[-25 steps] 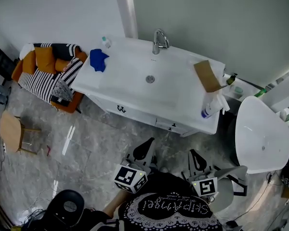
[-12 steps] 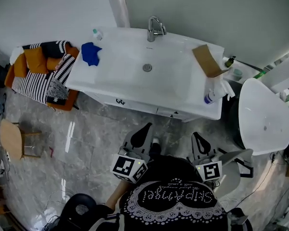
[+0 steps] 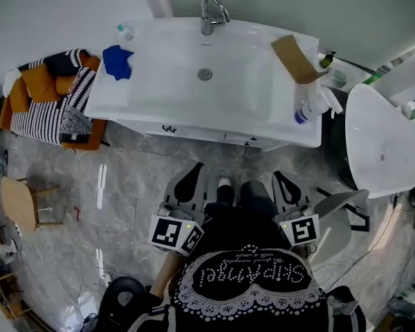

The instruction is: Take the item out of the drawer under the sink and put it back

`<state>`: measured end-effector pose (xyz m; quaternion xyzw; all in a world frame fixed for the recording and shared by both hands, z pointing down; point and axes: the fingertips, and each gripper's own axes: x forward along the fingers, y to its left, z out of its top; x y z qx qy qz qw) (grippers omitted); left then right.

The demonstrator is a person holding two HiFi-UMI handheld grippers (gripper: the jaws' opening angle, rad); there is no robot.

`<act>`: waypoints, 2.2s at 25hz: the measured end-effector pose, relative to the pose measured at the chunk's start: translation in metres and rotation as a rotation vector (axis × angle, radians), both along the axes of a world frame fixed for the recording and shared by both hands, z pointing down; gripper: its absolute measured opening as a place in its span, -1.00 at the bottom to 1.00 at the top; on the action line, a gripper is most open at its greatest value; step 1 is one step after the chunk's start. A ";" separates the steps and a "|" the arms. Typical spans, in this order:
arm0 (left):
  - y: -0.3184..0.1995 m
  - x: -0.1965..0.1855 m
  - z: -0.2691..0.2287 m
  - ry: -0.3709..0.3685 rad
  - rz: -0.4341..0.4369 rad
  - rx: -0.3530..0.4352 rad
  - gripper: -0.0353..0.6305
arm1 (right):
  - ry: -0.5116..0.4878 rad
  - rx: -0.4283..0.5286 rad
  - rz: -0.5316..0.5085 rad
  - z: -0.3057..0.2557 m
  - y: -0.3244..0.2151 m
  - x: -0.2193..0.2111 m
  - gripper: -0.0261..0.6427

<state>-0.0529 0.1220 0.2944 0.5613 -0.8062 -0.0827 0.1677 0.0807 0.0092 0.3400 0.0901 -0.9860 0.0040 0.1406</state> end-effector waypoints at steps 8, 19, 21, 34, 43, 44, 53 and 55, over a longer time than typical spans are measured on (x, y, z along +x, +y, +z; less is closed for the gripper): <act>-0.009 0.007 0.015 0.041 0.031 -0.044 -0.88 | 0.021 -0.049 0.011 0.013 -0.002 0.002 -0.86; -0.042 0.004 0.007 0.043 0.015 -0.039 -0.88 | 0.016 -0.049 -0.019 0.006 -0.035 -0.005 -0.86; -0.048 0.004 0.005 0.043 0.007 -0.035 -0.88 | 0.007 -0.042 -0.031 0.002 -0.040 -0.006 -0.86; -0.071 0.011 0.012 0.025 -0.020 -0.018 -0.88 | -0.010 0.023 -0.073 0.003 -0.070 0.000 -0.86; -0.079 0.014 0.015 0.036 0.007 -0.007 -0.88 | -0.001 0.037 -0.043 0.006 -0.076 0.005 -0.86; -0.078 0.013 0.015 0.036 0.013 -0.009 -0.88 | -0.001 0.036 -0.036 0.006 -0.075 0.004 -0.86; -0.069 -0.014 0.001 0.020 0.091 -0.013 -0.88 | 0.000 0.007 0.066 0.001 -0.056 -0.010 -0.86; -0.064 -0.022 0.000 0.019 0.105 -0.017 -0.88 | -0.001 0.006 0.080 0.000 -0.049 -0.015 -0.86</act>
